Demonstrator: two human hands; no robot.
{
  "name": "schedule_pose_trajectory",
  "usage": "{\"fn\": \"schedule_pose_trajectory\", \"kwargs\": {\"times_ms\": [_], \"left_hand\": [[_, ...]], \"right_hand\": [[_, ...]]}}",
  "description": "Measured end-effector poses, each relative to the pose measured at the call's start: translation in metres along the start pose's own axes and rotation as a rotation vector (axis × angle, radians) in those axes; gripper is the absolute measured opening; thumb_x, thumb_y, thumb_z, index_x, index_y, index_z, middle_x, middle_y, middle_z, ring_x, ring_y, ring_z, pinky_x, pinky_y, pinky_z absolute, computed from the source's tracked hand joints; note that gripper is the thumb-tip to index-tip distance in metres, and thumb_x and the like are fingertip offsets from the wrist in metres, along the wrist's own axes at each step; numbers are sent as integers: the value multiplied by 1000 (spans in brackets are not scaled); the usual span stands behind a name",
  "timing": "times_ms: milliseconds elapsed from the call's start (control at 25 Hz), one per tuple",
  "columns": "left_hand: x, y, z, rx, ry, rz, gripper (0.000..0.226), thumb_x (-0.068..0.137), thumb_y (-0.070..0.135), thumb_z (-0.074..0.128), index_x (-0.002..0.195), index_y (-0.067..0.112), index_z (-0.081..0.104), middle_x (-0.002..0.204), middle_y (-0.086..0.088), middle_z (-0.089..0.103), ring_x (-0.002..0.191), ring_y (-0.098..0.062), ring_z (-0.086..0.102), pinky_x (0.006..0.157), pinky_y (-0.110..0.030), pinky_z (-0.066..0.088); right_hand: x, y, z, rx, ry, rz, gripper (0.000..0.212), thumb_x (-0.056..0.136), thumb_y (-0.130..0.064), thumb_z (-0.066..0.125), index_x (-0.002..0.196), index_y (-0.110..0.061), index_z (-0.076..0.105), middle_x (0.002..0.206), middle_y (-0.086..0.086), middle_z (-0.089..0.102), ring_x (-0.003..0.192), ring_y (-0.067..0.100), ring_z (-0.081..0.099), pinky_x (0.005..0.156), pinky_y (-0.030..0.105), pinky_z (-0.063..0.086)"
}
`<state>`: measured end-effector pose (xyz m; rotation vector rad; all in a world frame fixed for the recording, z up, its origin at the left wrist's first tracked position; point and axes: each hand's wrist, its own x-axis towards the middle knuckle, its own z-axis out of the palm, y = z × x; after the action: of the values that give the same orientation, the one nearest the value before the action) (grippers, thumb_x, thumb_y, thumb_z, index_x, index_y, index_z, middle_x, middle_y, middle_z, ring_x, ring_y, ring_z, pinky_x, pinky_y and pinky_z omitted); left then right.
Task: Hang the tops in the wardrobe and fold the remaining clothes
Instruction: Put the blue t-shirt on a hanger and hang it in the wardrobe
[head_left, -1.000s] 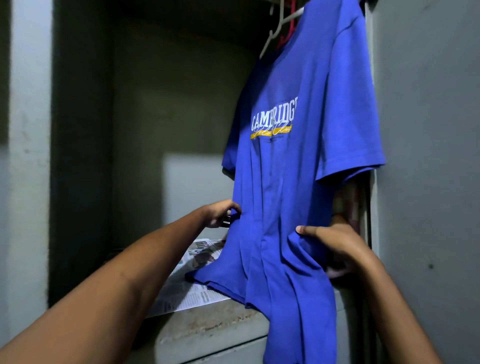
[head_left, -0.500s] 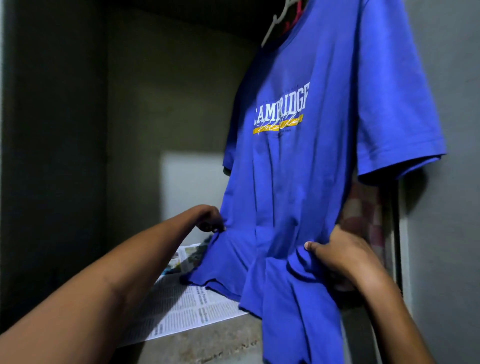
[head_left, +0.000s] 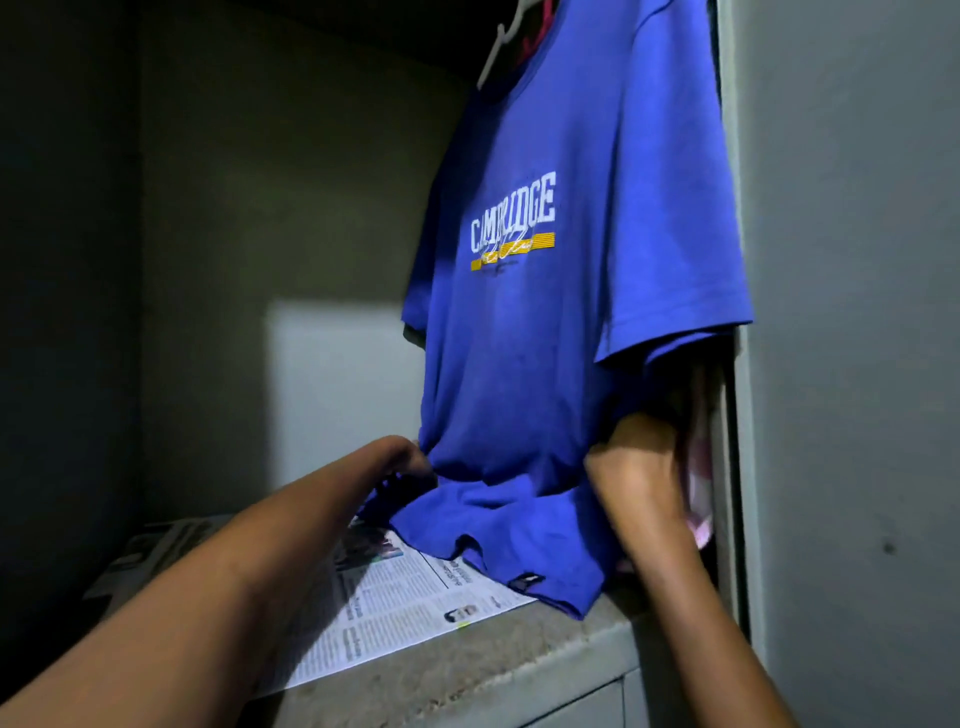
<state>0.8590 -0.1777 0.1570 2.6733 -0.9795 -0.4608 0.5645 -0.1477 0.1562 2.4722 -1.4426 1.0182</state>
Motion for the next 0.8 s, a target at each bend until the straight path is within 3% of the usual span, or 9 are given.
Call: {"fn": "schedule_pose_trajectory", "kwargs": {"times_ms": [80, 160, 240, 360, 440, 520, 680, 760, 800], "left_hand": [[-1, 1, 0, 124, -3, -1, 24, 90, 32, 51, 99, 10, 49, 79, -5, 54, 63, -16, 50, 58, -22, 42], [-12, 6, 1, 165, -61, -46, 30, 96, 29, 41, 79, 5, 47, 68, -6, 53, 55, -15, 49, 55, -21, 42], [-25, 10, 0, 204, 46, -31, 31, 97, 26, 43, 74, 5, 47, 86, -10, 56, 73, -20, 58, 72, -26, 47], [-22, 13, -2, 334, 314, 54, 25, 90, 28, 56, 102, 6, 57, 104, -9, 63, 99, -26, 64, 80, -35, 50], [-24, 16, 1, 333, 171, 103, 18, 92, 23, 48, 93, 6, 54, 85, -10, 58, 79, -26, 60, 64, -32, 47], [-18, 17, 7, 320, 21, 94, 18, 96, 30, 41, 101, 13, 46, 77, -6, 47, 64, -18, 46, 58, -28, 39], [-36, 3, 11, 392, 198, 39, 48, 99, 38, 41, 135, 6, 42, 130, -15, 53, 115, -27, 54, 85, -29, 45], [-36, 2, 11, 438, 178, 4, 44, 101, 30, 36, 126, -3, 49, 129, -21, 54, 108, -24, 57, 92, -27, 44], [-34, 2, 10, 452, 131, -13, 42, 102, 30, 32, 109, -4, 56, 113, -24, 59, 92, -23, 56, 97, -29, 41]], "right_hand": [[-1, -2, 5, 106, 33, 121, 52, 91, -21, 54, 134, 3, 38, 128, 17, 52, 115, 28, 57, 86, 30, 45], [-15, -6, 1, 106, 16, 145, 44, 90, -21, 57, 130, -5, 44, 128, 12, 54, 115, 26, 57, 84, 29, 47], [-31, -7, -10, 9, 63, 87, 26, 93, -23, 53, 117, -15, 56, 121, 6, 59, 112, 23, 59, 77, 27, 43], [-42, -20, -17, 231, 12, -178, 23, 92, -39, 54, 100, -18, 60, 108, 7, 62, 104, 25, 60, 71, 29, 39], [-34, -28, -8, 466, -397, -334, 40, 87, -52, 55, 110, -19, 61, 117, 6, 60, 110, 21, 55, 86, 31, 44], [-14, -19, 12, 244, -639, -334, 65, 87, -61, 46, 136, -18, 45, 144, 7, 41, 132, 22, 38, 107, 38, 32], [5, 8, 41, 81, -503, -71, 76, 91, -64, 34, 141, -7, 38, 150, 13, 33, 136, 29, 34, 111, 39, 27], [4, 5, 42, 43, -541, -130, 78, 90, -65, 34, 142, -7, 35, 150, 13, 31, 138, 30, 30, 113, 43, 22], [2, 1, 40, 41, -541, -158, 78, 90, -66, 35, 143, -7, 33, 151, 13, 30, 139, 31, 27, 114, 45, 18]]}}
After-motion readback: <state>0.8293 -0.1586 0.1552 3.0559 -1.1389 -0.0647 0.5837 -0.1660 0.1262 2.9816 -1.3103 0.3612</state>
